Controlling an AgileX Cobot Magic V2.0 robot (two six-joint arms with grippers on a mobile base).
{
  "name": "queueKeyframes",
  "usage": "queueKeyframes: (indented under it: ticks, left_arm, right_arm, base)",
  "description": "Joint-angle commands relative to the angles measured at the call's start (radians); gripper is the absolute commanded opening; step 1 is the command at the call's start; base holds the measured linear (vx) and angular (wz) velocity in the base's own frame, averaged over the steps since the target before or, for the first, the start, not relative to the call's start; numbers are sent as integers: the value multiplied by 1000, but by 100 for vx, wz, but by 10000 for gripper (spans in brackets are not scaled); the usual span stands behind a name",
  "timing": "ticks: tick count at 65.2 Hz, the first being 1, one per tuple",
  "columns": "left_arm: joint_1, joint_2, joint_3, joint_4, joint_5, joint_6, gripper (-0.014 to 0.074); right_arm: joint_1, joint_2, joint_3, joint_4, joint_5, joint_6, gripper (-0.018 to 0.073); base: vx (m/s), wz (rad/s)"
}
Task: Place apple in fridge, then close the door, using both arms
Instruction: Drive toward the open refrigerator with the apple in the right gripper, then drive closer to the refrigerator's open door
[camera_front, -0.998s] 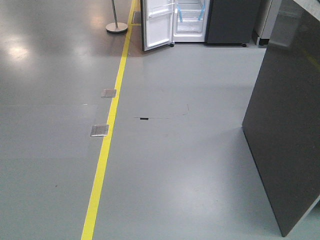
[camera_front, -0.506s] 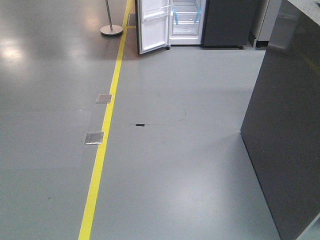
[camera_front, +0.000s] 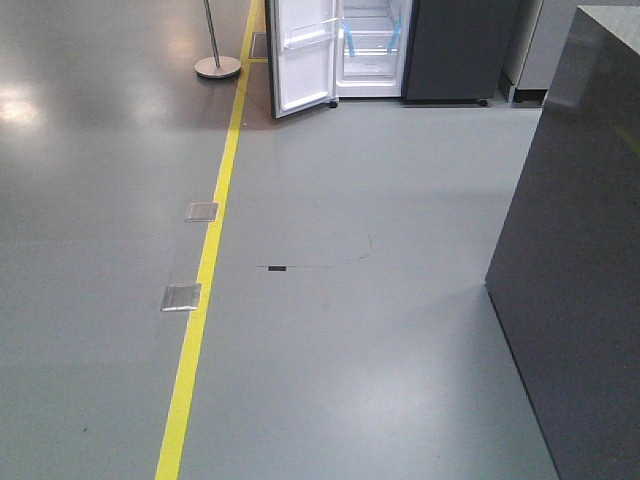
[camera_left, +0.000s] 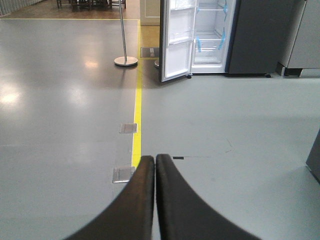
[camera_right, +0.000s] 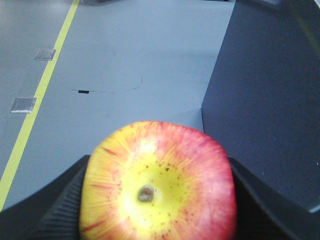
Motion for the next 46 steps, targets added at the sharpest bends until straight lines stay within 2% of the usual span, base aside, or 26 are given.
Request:
queueKeyframes:
  ticks: [1,46]
  left_arm:
    - [-1,-14,20,-6,-74,-4,-6]
    - [-1,-14,20,-6,-74,-4,-6]
  right_arm:
    - [2,-3,-30,1,-81,-5,215]
    - [2,-3,-30,1,-81,-5,215]
  base:
    - [22,2]
    - [21,1]
